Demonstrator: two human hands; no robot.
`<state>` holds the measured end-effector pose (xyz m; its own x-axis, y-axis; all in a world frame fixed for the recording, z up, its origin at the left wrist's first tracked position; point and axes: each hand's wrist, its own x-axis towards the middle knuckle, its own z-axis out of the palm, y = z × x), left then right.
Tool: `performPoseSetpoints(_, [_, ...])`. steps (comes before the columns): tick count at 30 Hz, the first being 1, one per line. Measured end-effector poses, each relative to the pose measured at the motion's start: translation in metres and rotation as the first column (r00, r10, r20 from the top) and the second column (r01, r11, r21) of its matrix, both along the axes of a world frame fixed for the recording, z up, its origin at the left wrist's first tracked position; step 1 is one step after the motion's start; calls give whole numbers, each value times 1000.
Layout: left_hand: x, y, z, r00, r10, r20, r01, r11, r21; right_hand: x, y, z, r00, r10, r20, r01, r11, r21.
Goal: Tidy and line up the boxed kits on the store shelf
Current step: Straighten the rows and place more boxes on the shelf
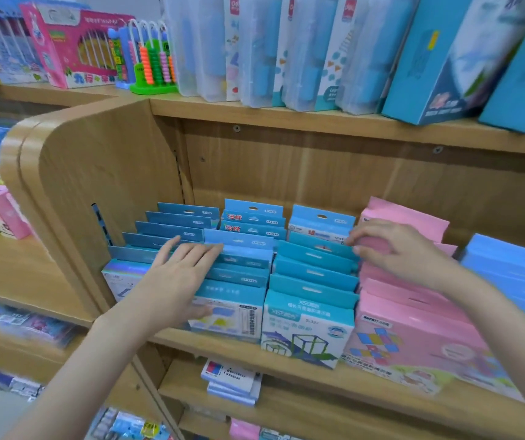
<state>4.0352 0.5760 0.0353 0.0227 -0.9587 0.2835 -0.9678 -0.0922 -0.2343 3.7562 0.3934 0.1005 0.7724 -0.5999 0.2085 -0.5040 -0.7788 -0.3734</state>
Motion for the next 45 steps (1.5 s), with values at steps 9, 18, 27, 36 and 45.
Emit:
performPoseSetpoints(9, [-48, -1, 16, 933, -258, -250, 212, 958, -194, -63, 19, -17, 963, -187, 193, 200, 979, -49])
performPoseSetpoints(18, [-129, -48, 15, 830, -466, -306, 389, 878, -280, -150, 31, -20, 915, -352, 200, 370, 927, -64])
performPoseSetpoints(27, [-242, -103, 19, 764, -574, -296, 467, 807, -361, -316, -42, 0, 699, -672, 245, 714, 674, -187])
performPoseSetpoints(36, [-366, -153, 16, 765, -558, -322, 444, 819, -363, -386, -139, -18, 788, -611, -76, 501, 707, -499])
performPoseSetpoints(45, [-395, -153, 21, 746, -527, -408, 339, 827, -449, -407, -130, -14, 876, -456, 158, 455, 673, -583])
